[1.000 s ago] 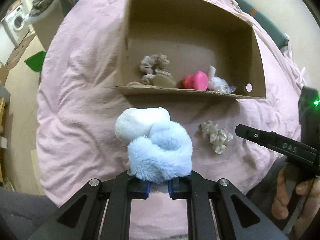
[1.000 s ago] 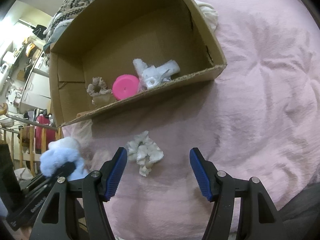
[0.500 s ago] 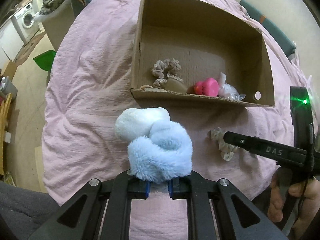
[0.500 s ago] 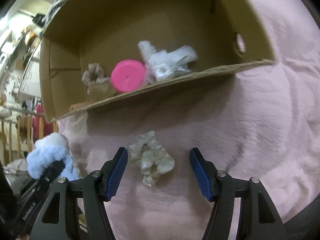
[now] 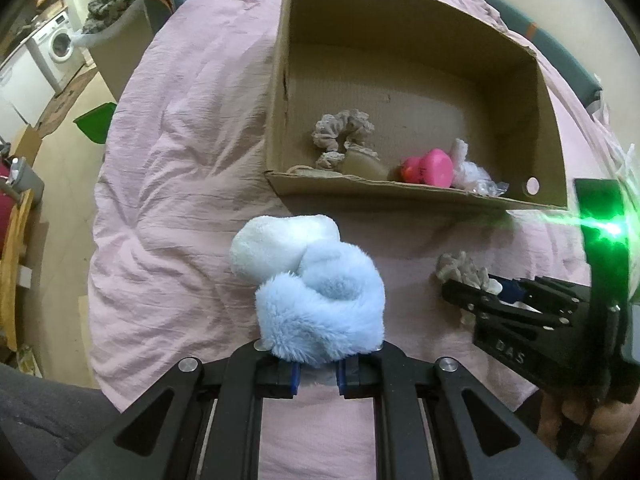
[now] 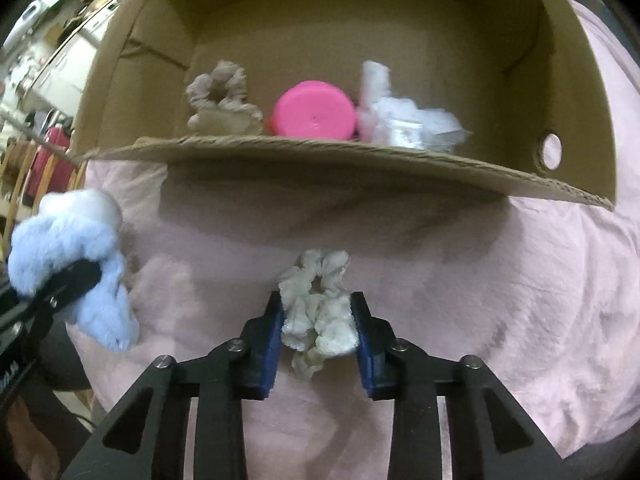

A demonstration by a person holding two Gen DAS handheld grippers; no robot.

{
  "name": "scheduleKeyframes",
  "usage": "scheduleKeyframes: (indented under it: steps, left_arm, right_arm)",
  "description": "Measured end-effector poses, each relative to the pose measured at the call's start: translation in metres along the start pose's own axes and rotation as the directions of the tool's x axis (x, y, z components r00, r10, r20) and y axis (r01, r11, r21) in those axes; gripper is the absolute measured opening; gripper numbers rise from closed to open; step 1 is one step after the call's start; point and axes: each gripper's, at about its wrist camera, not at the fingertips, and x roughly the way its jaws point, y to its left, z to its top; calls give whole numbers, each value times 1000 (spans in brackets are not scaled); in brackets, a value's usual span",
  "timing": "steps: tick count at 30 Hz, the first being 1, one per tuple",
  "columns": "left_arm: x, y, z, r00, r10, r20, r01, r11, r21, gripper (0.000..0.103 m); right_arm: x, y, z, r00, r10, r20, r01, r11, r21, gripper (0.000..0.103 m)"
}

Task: Organize soft objects
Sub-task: 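Grasp the white lace scrunchie with the right tool while the left tool holds the blue sock, then carry the blue sock and white scrunchie into the box and open both tools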

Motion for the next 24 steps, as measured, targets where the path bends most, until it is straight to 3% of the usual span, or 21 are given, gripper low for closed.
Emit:
scheduleKeyframes:
  steps: [2, 18, 24]
  left_arm:
    - [0, 2, 0, 1000, 7, 0, -7, 1000, -4, 12]
    - [-14, 1, -2, 996, 54, 75, -55, 998, 15, 12]
    - [-38, 6, -2, 987, 54, 153, -53, 999, -6, 12]
  right_arm:
    - [-2, 4, -2, 1000, -1, 6, 1, 1000, -21, 23]
    - [-57, -9, -24, 993, 82, 86, -84, 996, 21, 22]
    - [-85, -21, -30, 979, 136, 152, -143, 989, 37, 22]
